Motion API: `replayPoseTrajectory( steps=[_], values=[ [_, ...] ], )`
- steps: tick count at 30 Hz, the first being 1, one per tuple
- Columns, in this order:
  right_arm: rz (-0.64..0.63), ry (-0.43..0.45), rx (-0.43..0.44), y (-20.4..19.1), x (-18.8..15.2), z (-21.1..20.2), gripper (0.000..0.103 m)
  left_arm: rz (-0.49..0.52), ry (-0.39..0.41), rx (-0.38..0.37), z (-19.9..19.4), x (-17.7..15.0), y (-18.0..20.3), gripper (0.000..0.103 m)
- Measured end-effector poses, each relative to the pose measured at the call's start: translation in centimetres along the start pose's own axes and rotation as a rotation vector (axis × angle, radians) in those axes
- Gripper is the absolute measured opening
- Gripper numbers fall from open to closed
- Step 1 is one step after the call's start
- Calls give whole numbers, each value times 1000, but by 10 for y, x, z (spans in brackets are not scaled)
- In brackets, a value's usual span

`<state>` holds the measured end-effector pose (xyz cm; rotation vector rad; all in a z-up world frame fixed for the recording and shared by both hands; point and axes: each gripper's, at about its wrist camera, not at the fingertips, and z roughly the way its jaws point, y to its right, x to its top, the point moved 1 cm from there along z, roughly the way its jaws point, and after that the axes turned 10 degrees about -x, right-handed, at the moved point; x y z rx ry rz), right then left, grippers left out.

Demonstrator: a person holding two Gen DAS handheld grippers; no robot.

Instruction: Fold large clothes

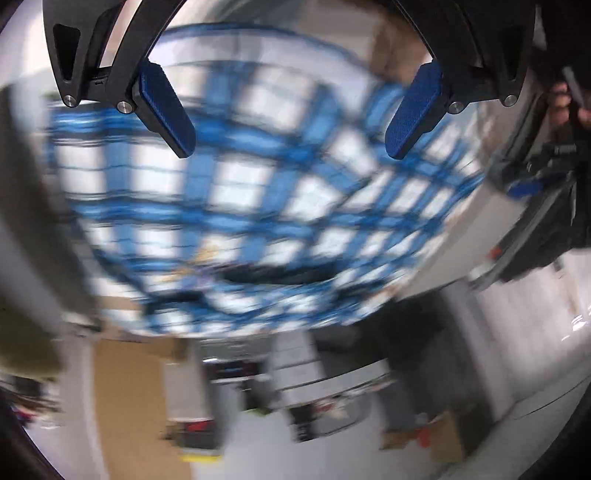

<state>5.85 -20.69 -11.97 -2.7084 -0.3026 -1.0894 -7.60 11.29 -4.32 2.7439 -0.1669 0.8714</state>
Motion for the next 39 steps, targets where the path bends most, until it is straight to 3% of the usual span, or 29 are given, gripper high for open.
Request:
replayPoseTrajectory(
  steps=[4,7,8,10,11,15,19,21,23,25,26,29,32,35,39],
  values=[
    [-189,-42,-66,-48,-12,36,102,56,17,41,-19,-9,6,84],
    [-250,-57,-142,-59,-17,57,100,75,30,53,-28,-16,9,84],
    [-254,-62,-158,-58,-18,60,94,83,32,58,-28,-17,10,84],
    [-244,-95,-138,-56,-19,67,68,96,30,80,-25,-18,13,84],
    [-230,-117,-113,-54,-19,70,46,100,28,85,-23,-18,12,84],
    [-134,-121,12,-42,-15,63,8,92,17,88,-12,-17,11,84],
    [60,-96,243,-16,-3,40,9,83,10,70,-4,-17,13,84],
    [149,-99,415,-7,3,30,9,87,5,69,-2,-17,16,84],
    [156,-103,456,-6,4,23,12,95,3,73,-1,-17,18,84],
    [95,-80,345,-10,1,15,13,96,2,76,1,-18,20,84],
    [48,-75,300,-15,-3,13,19,93,0,75,2,-18,21,84],
    [13,-72,188,-15,-14,12,54,79,-8,88,5,-18,18,84],
    [57,-49,108,5,-20,6,60,51,-15,176,9,-16,6,84],
    [93,-9,-30,38,-16,-2,81,-17,-29,239,14,-13,-18,84],
    [157,22,-238,83,-17,-10,84,-121,-37,140,19,-8,-46,84]
  ],
)
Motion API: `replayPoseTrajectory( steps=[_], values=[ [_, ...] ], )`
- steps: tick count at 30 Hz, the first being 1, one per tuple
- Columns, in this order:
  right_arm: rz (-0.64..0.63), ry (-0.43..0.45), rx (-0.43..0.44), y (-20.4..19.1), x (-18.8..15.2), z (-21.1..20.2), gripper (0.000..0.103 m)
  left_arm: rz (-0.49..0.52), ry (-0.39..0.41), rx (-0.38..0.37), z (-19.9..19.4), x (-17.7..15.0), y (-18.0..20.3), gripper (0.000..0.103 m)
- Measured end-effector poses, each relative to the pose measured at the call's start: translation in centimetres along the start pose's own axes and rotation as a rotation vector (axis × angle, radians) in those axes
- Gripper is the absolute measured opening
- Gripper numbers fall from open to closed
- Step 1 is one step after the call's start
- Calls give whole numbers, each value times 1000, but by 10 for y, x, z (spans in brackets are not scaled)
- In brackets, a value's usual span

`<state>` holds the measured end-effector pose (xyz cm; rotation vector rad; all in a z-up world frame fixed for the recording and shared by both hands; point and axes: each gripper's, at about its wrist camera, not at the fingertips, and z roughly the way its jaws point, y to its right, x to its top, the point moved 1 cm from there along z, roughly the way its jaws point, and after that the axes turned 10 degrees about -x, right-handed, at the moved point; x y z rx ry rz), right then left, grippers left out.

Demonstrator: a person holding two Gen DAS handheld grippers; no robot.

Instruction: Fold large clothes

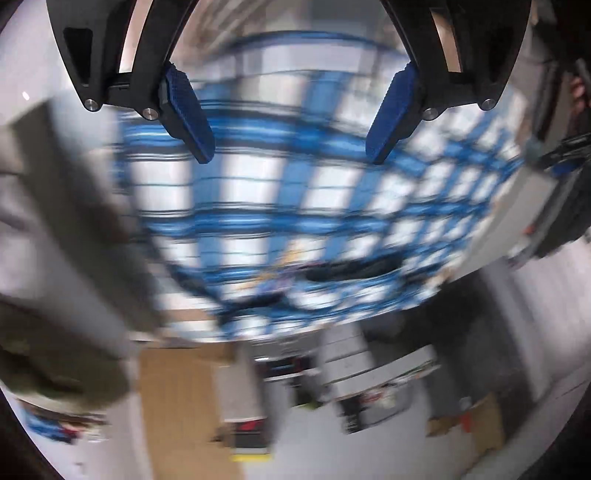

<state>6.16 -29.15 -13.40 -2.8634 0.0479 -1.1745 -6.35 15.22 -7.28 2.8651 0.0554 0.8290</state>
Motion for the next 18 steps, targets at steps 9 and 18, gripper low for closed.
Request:
replayPoseTrajectory(
  steps=[9,18],
  values=[
    [163,-60,-153,62,-1,22,86,83,-54,-236,22,13,4,84],
    [226,-89,-52,79,-3,28,86,-100,-195,-243,55,14,-22,84]
  ],
)
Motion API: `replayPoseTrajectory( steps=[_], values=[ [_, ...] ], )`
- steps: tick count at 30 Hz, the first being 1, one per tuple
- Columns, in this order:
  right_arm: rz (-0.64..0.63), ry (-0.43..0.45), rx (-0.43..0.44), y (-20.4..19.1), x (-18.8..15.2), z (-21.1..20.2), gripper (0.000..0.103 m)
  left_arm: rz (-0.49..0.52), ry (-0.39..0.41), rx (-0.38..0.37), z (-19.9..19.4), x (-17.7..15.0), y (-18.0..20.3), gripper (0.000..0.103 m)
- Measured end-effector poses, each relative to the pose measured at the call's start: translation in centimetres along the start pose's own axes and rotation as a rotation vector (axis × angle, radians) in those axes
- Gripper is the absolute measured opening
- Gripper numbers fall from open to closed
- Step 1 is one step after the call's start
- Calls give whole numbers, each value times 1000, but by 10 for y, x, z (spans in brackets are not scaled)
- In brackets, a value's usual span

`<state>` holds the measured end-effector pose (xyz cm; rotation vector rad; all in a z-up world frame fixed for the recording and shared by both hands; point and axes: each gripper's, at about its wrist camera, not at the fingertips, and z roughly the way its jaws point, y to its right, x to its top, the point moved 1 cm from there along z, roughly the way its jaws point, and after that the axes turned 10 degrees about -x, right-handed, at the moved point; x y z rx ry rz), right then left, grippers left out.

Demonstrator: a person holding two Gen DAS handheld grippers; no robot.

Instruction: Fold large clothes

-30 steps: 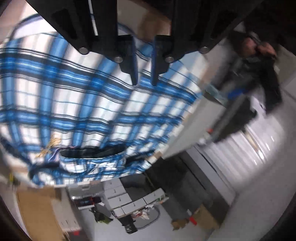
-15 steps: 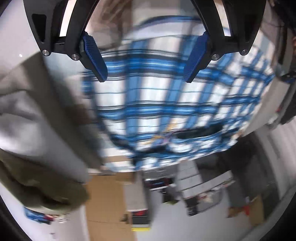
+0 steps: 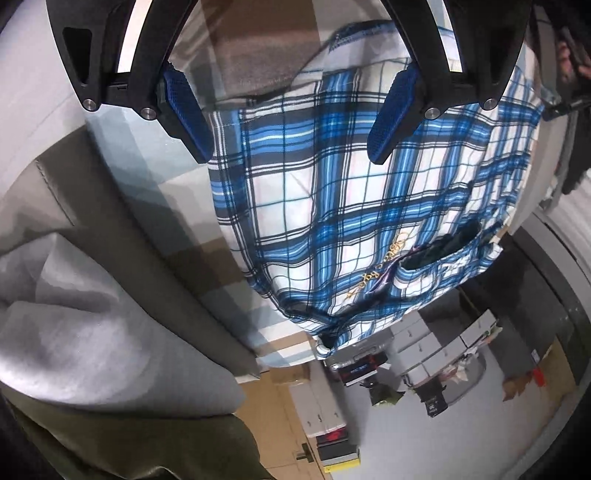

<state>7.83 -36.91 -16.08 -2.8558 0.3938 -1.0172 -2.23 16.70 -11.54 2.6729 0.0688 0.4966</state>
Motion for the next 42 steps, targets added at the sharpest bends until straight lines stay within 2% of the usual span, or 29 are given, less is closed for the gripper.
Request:
replayPoseTrajectory(
  steps=[3,8,11,14,18,22,24,25,28,31,32,34,35,36,37,39,41,42],
  values=[
    [4,-15,-4,1,2,4,85,-11,-13,-7,3,-8,-3,84],
    [22,1,-145,8,5,8,86,-57,6,-42,-1,-7,-13,84],
    [14,-36,-130,10,5,16,85,-47,10,-55,1,-4,-13,84],
    [25,-46,-99,11,5,18,85,-56,26,-100,0,-3,-17,84],
    [73,-87,130,5,4,14,80,-63,36,-210,1,-1,-22,84],
    [114,-62,291,1,7,4,78,-104,57,-348,2,2,-28,84],
    [139,-43,362,2,9,-1,78,-88,83,-375,0,3,-24,84],
    [146,-37,362,3,10,-3,78,-73,109,-350,-2,4,-21,84],
    [123,-36,243,-1,11,-2,79,-50,150,-230,2,7,-12,84],
    [112,-40,201,-5,11,1,77,-21,135,-208,10,8,-6,84],
    [108,-47,188,-6,10,3,73,-20,128,-197,13,10,-6,84],
    [105,-44,170,-5,9,6,44,-28,136,-176,14,11,-6,84],
    [95,-46,151,-4,9,8,24,-36,141,-157,15,11,-6,83],
    [76,-57,124,-7,8,11,22,-44,151,-136,15,11,-6,83],
    [68,-61,109,-8,8,14,22,-43,155,-120,15,10,-5,79],
    [60,-56,89,-8,7,16,8,-22,159,-31,16,8,-2,61],
    [48,-54,73,-8,7,17,5,-7,158,37,15,5,-4,34],
    [46,-47,77,-6,6,16,4,-5,156,68,14,4,-6,26]
  ],
)
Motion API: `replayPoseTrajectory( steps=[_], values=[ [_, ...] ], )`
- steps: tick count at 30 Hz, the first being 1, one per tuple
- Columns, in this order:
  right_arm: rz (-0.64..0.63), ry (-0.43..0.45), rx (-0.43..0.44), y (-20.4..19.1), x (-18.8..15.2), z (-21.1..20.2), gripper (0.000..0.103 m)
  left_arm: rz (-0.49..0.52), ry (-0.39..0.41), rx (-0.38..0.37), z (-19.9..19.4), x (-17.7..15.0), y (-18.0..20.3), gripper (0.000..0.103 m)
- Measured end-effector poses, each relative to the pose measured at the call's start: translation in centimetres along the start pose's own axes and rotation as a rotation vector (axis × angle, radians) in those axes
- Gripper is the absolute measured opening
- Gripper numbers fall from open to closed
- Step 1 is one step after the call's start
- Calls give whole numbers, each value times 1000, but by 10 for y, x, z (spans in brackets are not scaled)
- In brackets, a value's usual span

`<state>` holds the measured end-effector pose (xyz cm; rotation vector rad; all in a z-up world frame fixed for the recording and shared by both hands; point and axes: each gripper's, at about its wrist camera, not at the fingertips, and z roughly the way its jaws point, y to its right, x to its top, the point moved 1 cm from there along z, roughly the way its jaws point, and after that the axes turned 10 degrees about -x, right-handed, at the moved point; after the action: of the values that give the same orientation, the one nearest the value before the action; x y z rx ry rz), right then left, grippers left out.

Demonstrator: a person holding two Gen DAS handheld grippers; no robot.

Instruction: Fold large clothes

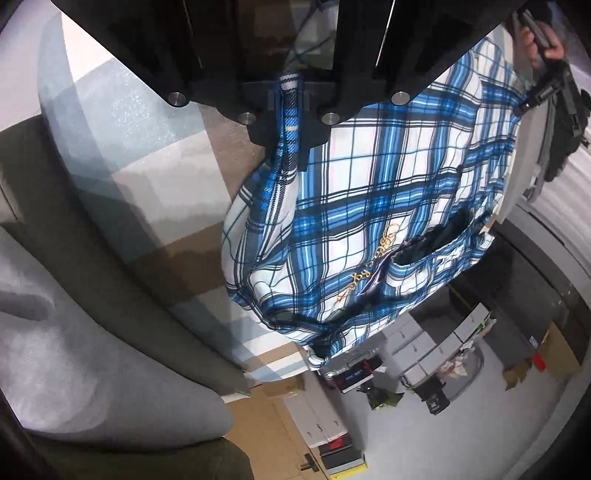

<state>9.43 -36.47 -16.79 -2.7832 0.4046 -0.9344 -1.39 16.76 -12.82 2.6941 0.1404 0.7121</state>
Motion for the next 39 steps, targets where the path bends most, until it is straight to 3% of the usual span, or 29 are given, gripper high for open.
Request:
replayPoseTrajectory(
  steps=[1,4,9,15,19,22,25,33,37,39],
  values=[
    [-4,9,5,0,0,-2,4,-4,-5,16,-1,-1,-3,10],
    [-26,53,-2,2,0,-13,3,-45,-25,-25,-5,-3,-13,4],
    [-37,53,-6,9,-1,-26,3,-22,-46,-7,-9,-13,-6,3],
    [-107,38,-55,15,-5,-56,3,7,-71,-52,-27,-31,-2,3],
    [-108,-1,-37,24,-10,-63,3,60,-58,-23,-30,-32,6,3],
    [-55,-36,10,29,-8,-50,4,98,-54,12,-23,-22,10,3],
    [-3,-73,49,31,-5,-34,7,85,-62,0,-17,-14,8,3],
    [-68,-107,-22,19,-10,-12,9,126,-87,30,-9,-25,22,5],
    [-111,-95,-56,13,-7,-11,13,113,-97,35,-7,-26,20,15],
    [-154,-76,-122,9,-7,-12,38,127,-104,43,-6,-26,21,17]
  ],
)
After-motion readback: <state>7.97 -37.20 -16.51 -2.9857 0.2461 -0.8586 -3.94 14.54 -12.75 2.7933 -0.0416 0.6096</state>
